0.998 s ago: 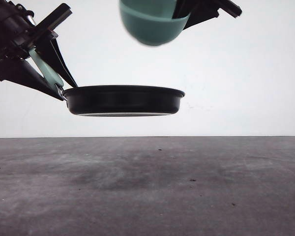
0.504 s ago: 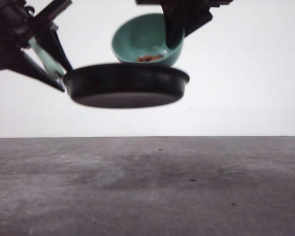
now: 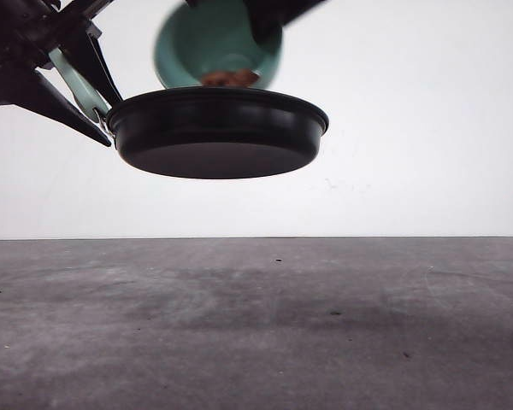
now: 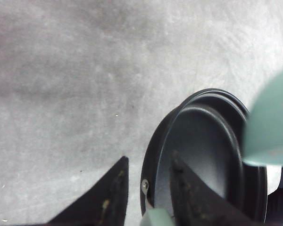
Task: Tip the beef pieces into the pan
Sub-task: 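Tilt the bowl with the right gripper to pour beef into the pan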
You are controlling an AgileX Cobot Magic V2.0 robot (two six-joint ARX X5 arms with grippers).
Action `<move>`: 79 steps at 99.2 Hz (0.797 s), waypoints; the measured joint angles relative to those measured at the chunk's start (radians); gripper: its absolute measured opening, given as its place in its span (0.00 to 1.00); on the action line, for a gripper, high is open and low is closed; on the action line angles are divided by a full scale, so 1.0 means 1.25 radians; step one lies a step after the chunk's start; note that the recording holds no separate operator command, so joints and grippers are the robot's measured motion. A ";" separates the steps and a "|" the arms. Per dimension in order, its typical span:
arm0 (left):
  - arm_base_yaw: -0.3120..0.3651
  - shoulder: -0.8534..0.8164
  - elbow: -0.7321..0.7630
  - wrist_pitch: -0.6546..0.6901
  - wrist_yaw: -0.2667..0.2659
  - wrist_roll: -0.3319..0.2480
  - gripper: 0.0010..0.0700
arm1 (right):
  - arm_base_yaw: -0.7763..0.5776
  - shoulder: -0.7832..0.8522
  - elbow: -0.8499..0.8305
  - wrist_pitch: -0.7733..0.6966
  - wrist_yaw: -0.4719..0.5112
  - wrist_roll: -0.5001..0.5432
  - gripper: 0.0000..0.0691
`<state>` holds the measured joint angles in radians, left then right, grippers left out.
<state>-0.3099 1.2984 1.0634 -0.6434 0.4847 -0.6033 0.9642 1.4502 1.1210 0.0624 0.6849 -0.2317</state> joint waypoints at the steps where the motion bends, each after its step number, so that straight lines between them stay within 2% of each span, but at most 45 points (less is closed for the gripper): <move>1: 0.000 0.000 0.000 0.000 0.000 0.000 0.17 | 0.002 0.000 0.000 0.005 0.002 -0.008 0.03; 37: 0.000 0.000 0.000 -0.002 0.000 0.000 0.17 | 0.007 0.000 0.000 0.038 0.060 -0.232 0.03; 56: 0.001 0.000 0.000 -0.002 0.000 0.000 0.17 | 0.012 0.000 0.000 0.096 0.044 -0.327 0.03; 79: 0.027 0.000 0.000 0.008 -0.002 0.000 0.17 | 0.025 0.000 0.000 0.164 0.022 -0.410 0.03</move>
<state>-0.2768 1.2984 1.0634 -0.6338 0.4816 -0.6029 0.9951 1.4502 1.1210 0.2676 0.7128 -0.7441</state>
